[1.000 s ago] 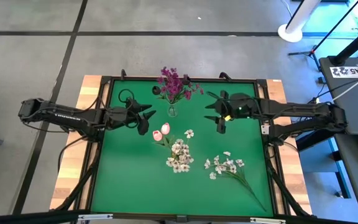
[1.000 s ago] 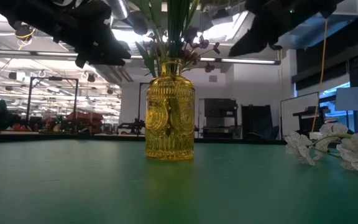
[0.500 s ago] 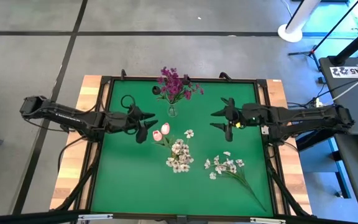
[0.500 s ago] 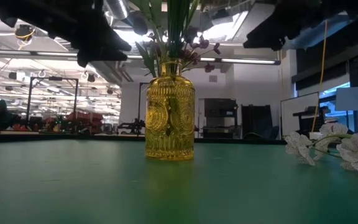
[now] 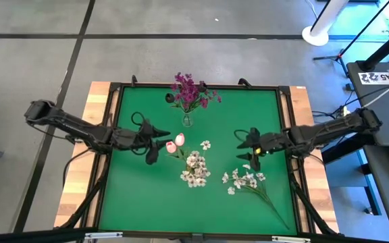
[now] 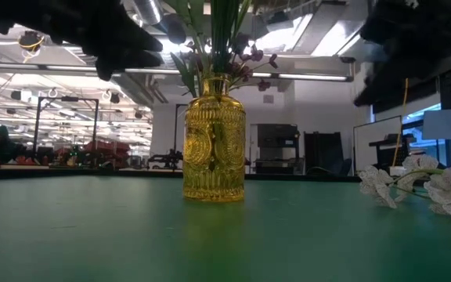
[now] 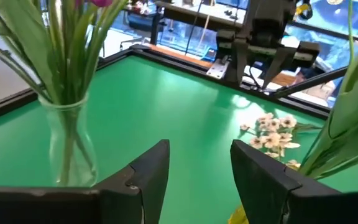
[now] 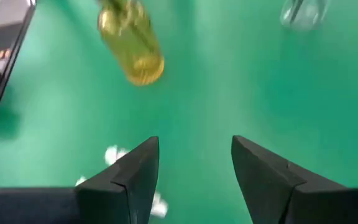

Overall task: Sort flowers into vase by color
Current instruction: Put the white flower into the yellow vase

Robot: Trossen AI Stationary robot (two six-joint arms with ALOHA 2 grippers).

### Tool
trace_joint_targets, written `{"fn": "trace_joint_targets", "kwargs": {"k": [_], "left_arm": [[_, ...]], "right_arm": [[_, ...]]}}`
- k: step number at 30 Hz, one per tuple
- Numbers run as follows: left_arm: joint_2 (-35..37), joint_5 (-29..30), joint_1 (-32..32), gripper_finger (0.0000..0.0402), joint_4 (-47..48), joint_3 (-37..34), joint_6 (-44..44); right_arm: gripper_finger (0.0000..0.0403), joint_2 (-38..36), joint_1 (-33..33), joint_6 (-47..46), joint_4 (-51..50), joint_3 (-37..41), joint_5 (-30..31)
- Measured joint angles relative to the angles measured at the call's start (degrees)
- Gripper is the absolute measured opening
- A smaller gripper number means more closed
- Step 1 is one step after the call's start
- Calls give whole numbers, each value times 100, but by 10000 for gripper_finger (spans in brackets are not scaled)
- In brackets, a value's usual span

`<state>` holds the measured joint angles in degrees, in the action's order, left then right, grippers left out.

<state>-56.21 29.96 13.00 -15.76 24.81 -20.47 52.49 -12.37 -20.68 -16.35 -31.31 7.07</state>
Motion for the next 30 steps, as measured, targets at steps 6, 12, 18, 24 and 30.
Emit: {"fn": "trace_joint_targets", "kwargs": {"k": [6, 12, 18, 24, 30], "left_arm": [[-347, -1, 31, 167, -664, -386, -157], [-508, -2, 30, 167, -844, -491, -458], [-511, 0, 26, 167, -1277, -493, -316], [-508, 3, 91, 167, -1228, -493, -433], [-508, -3, 244, 167, -1202, -493, -292]], "right_arm": [[202, 2, -534, -815, -747, -64, -72], [202, 29, -885, -2195, -2307, -696, -489], [202, 275, -1359, -3378, -3328, -1288, -1017], [202, 679, -2032, -4414, -3374, -1303, -1165], [202, 1286, -2694, -4884, -3330, -1300, -905]]}}
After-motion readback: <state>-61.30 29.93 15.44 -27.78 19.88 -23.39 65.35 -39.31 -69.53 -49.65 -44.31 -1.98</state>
